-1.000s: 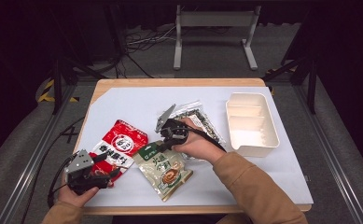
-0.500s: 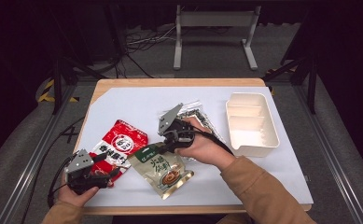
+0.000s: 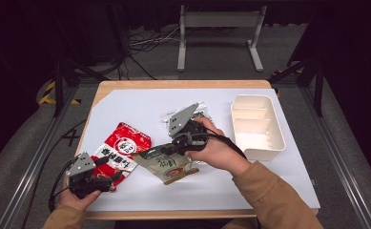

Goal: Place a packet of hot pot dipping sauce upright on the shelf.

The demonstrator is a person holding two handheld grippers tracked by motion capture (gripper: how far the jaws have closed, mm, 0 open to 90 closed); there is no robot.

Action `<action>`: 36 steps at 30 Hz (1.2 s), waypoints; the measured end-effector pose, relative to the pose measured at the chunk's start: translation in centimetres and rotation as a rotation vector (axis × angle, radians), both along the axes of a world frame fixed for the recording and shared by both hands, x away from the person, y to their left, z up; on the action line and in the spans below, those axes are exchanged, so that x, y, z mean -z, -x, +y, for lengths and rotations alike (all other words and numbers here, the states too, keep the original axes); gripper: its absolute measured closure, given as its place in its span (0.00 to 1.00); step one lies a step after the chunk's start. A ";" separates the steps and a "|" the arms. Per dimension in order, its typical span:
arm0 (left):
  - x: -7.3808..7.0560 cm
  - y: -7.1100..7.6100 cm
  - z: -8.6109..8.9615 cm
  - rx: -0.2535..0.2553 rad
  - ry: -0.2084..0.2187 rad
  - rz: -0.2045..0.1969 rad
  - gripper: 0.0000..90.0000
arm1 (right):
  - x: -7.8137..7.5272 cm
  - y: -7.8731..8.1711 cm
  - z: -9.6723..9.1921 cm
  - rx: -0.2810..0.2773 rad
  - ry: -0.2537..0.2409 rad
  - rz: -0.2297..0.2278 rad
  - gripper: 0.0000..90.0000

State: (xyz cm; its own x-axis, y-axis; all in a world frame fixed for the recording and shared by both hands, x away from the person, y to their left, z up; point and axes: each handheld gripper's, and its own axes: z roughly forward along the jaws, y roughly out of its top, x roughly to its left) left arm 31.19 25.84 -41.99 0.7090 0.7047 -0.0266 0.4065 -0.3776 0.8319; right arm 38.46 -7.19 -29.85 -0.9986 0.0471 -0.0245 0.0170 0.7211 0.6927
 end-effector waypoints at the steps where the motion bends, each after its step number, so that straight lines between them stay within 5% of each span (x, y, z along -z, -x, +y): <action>1: 0.0 0.0 0.0 -0.001 0.002 0.002 0.29 | -0.1 0.0 0.0 0.003 -0.004 -0.005 0.99; 17: 0.1 -0.2 0.4 -0.019 0.020 0.006 0.28 | -2.0 -0.1 -1.9 0.064 -0.123 -0.071 0.99; 36: 0.1 -0.3 0.5 -0.024 0.018 0.005 0.28 | -3.8 -1.2 -5.3 0.134 -0.161 -0.114 0.99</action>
State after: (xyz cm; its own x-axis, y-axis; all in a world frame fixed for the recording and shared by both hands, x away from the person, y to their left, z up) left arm 31.45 26.29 -42.09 0.6919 0.7207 -0.0430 0.4193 -0.3526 0.8366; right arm 39.63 -12.49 -26.01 -0.9743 0.1918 -0.1181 0.0205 0.5978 0.8014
